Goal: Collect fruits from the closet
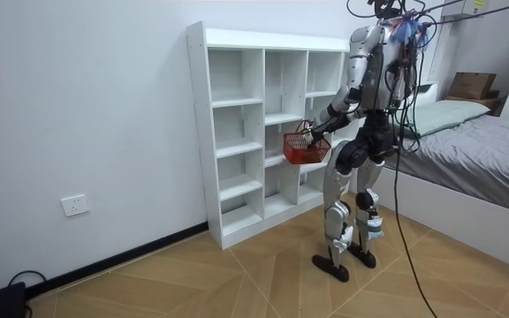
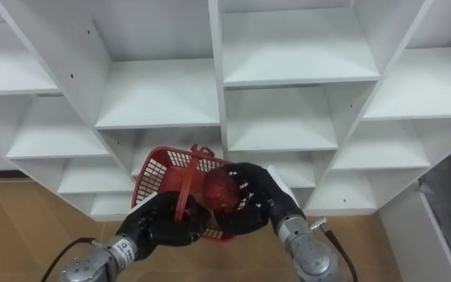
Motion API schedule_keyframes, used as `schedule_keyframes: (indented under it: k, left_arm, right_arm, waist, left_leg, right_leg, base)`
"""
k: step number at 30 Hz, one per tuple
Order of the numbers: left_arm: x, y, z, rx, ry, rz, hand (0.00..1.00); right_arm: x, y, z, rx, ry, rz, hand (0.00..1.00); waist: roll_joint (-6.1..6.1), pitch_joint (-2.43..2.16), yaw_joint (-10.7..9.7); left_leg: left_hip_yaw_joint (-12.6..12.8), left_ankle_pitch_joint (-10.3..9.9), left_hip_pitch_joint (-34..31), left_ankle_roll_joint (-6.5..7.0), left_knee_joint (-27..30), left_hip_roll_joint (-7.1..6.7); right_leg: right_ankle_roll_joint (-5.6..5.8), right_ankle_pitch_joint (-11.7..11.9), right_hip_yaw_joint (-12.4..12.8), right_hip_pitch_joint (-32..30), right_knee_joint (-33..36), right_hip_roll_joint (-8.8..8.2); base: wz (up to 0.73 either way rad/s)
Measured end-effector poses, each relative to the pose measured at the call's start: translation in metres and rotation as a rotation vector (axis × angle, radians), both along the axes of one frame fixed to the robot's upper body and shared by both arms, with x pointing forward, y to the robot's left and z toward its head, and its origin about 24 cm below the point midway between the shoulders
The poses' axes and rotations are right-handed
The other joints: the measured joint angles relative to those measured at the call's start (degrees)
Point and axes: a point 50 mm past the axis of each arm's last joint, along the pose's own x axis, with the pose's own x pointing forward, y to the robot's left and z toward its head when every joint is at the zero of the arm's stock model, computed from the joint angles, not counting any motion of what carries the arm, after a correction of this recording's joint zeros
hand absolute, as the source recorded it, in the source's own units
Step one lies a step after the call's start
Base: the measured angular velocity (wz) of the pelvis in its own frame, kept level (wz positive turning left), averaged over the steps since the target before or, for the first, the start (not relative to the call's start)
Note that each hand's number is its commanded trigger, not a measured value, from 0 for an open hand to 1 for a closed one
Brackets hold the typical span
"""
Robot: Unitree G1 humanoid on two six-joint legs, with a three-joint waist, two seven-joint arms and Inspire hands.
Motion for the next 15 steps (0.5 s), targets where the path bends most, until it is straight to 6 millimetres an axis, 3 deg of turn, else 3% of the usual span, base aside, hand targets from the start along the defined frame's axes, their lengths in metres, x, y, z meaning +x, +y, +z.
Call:
schedule_keyframes:
  k: [1,6,15]
  left_arm:
    - [0.0000,0.0001,0.0000,0.000,0.000,0.000,1.00]
    - [0.0000,0.0004,0.0000,0.001,0.000,-0.003,1.00]
    - [0.0034,-0.0026,0.0029,-0.019,-0.010,-0.042,1.00]
  right_arm:
    - [0.0002,-0.0001,-0.0003,-0.001,0.001,0.000,0.00]
    - [0.0040,-0.0005,-0.0003,-0.009,0.001,0.002,0.00]
    - [0.0030,-0.0013,-0.0033,-0.022,0.015,0.012,0.00]
  waist:
    - [-0.06,0.04,0.02]
    - [-0.73,0.39,0.00]
    - [-0.87,0.34,0.03]
  left_leg:
    - [0.01,0.00,-0.01,0.00,0.00,-0.02]
    - [0.01,0.01,-0.05,-0.01,0.04,-0.02]
    - [-0.02,0.00,-0.31,-0.01,0.92,0.05]
  right_leg:
    - [0.02,-0.04,0.03,0.00,-0.01,-0.01]
    - [0.02,-0.18,0.09,-0.09,0.02,0.00]
    - [0.02,-0.20,0.10,0.10,-0.01,0.00]
  base:
    - [0.00]
    - [0.00]
    - [0.00]
